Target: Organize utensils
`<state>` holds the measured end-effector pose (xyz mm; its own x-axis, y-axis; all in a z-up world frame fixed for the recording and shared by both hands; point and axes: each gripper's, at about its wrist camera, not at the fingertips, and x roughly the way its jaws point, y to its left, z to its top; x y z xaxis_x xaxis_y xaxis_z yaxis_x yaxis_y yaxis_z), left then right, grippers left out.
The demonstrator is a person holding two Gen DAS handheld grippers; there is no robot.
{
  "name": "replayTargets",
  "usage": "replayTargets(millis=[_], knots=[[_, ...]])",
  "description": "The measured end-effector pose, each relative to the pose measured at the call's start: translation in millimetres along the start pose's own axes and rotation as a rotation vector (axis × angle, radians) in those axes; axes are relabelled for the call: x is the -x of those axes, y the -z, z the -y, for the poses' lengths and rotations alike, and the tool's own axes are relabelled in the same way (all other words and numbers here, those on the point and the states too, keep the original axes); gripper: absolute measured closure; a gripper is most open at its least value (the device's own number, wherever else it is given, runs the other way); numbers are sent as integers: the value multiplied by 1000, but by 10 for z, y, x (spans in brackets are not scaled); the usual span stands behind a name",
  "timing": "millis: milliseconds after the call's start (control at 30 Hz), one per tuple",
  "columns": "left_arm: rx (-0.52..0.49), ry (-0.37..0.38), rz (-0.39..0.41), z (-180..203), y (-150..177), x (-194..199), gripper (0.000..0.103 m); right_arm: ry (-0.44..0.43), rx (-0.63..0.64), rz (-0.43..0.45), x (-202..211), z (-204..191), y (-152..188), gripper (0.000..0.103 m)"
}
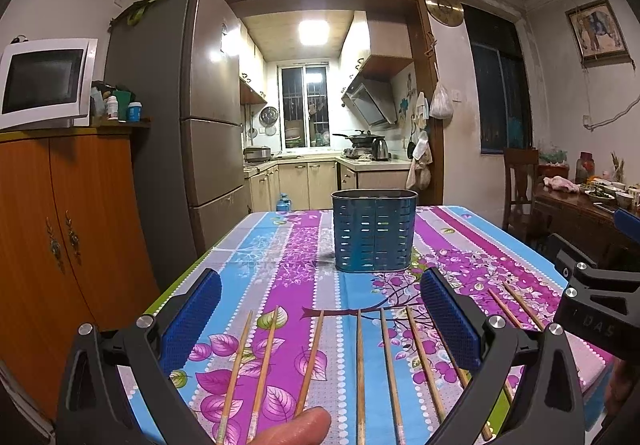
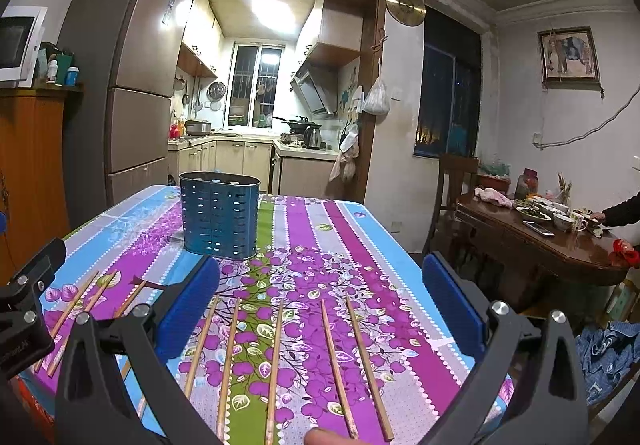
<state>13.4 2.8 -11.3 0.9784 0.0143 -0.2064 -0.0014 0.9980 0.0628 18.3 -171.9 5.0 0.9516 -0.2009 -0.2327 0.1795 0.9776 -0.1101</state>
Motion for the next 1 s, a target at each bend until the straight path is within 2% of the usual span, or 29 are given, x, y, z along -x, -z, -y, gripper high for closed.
replayTargets(millis=[500,600,733,867,1000], knots=[[2,0,0,-23,-3,-20,4,0,3,-3,-23,-20,-16,5],[21,22,-13,-81,-9,-59,4,1,-5,-7,-37,-16,-19,5],[70,7,-25,-356,-30,-76,4,11,-25,15,-3,76,-36,5],[130,-51,-93,-794,-15,-123,4,43,-6,72,66,210,-12,5],[142,-39,-149,-1180,126,42,4,41,-3,67,94,447,88,5]])
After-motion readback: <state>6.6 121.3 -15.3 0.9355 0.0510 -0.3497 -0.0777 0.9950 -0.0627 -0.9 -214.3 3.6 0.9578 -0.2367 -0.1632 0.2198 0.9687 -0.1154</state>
